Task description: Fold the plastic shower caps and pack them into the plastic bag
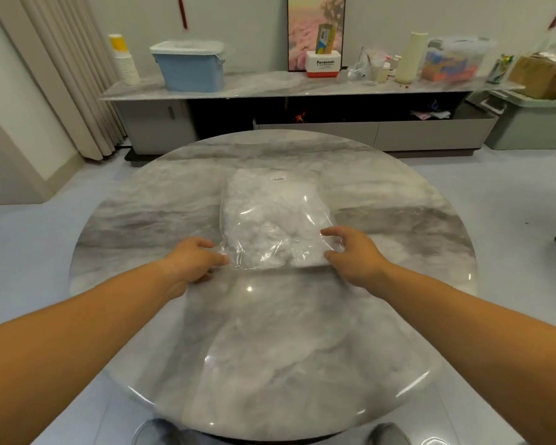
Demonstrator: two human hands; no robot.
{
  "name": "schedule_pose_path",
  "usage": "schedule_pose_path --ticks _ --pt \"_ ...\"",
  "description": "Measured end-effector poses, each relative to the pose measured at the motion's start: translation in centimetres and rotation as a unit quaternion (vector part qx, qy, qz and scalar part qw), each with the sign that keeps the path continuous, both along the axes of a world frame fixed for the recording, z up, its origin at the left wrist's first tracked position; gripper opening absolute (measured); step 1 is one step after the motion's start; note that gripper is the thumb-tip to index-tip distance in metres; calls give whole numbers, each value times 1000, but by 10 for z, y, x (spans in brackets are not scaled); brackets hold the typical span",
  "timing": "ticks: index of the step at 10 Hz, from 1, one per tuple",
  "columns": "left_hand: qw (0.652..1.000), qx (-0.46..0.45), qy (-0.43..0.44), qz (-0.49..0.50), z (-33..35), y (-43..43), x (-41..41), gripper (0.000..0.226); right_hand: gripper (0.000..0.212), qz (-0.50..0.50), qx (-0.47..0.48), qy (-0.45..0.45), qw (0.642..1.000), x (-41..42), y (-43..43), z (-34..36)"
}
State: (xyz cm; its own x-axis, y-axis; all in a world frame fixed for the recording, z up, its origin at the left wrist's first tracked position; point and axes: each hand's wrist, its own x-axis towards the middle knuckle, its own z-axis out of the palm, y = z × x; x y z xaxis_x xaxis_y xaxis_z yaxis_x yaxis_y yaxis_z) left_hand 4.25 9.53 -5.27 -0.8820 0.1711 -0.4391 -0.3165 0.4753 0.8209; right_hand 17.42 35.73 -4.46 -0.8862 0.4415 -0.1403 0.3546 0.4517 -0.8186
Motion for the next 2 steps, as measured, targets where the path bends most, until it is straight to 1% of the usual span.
schedule_pose_path --ticks 1,2 --pt "1000 17 -4 -1 2 -5 -17 56 47 15 -28 -20 999 -23 -3 3" --pt "999 -14 -23 -20 10 -4 -33 42 33 18 -40 -28 999 -39 -2 5"
